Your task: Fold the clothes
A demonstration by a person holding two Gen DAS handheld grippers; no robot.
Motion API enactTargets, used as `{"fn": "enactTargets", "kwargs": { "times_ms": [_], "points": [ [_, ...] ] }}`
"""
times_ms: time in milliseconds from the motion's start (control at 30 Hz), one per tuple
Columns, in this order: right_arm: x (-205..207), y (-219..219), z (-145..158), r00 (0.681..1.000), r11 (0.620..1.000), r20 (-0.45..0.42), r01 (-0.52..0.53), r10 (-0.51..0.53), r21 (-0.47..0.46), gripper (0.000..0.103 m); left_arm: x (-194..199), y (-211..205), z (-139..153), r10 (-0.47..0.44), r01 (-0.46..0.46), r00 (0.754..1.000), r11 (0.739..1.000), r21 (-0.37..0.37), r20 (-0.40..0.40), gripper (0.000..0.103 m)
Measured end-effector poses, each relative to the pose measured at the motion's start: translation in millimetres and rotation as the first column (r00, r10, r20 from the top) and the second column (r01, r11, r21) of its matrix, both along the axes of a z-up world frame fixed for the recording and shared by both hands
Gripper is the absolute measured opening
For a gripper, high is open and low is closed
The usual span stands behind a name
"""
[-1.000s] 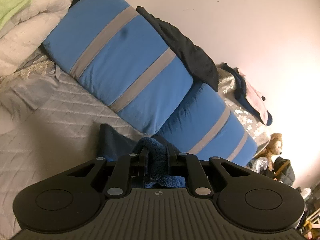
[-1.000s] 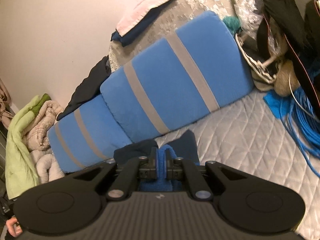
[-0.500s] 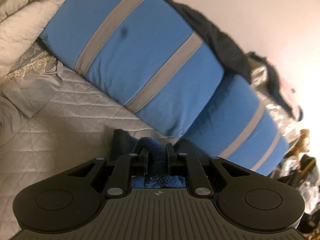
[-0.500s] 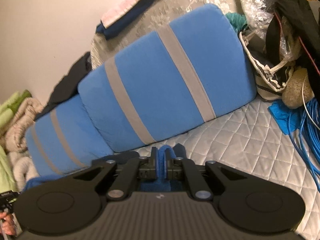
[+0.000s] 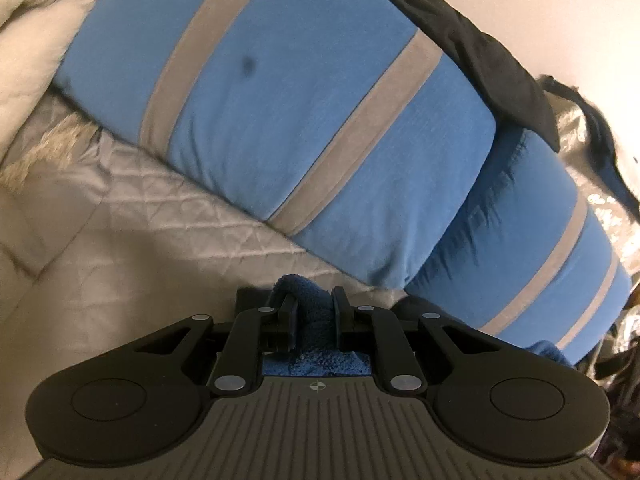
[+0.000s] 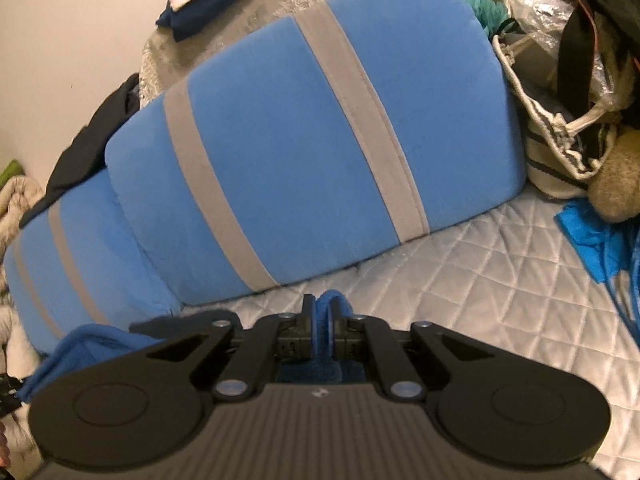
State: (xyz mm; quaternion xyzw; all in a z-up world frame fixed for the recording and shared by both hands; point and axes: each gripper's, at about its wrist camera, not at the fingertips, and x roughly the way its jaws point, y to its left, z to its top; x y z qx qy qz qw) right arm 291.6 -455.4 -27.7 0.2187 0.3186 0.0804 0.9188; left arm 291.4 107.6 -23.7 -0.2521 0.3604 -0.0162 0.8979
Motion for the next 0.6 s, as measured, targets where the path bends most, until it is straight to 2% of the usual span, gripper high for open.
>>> {"fn": "enactTargets", "kwargs": {
  "times_ms": [67,233,267,367,467,600],
  "points": [
    [10,3,-2,1.000,1.000,0.005,0.003,-0.003,-0.004,0.005,7,1,-11,0.014,-0.014,1.000,1.000,-0.007,-0.018,0.016],
    [29,19,-23,1.000,0.995,-0.017,-0.008,0.006,-0.100,0.005,24,4,-38,0.047,-0.048,0.997,0.999,-0.025,-0.062,0.016],
    [31,21,-29,1.000,0.993,-0.023,-0.010,0.007,-0.117,0.005,27,5,-44,0.056,-0.059,0.996,0.998,-0.039,-0.071,0.016],
    [39,26,-43,0.999,0.988,-0.041,-0.010,0.004,-0.153,0.005,32,21,-58,0.097,-0.111,0.990,0.984,-0.141,-0.103,0.016],
    [47,22,-51,0.998,0.994,-0.056,0.005,-0.011,-0.109,0.004,37,27,-64,0.116,-0.136,0.987,0.972,-0.192,-0.113,0.016],
    [60,17,-55,0.997,0.998,-0.065,0.026,-0.029,-0.055,0.004,47,24,-62,0.138,-0.159,0.984,0.967,-0.198,-0.115,0.016]
  ]
}}
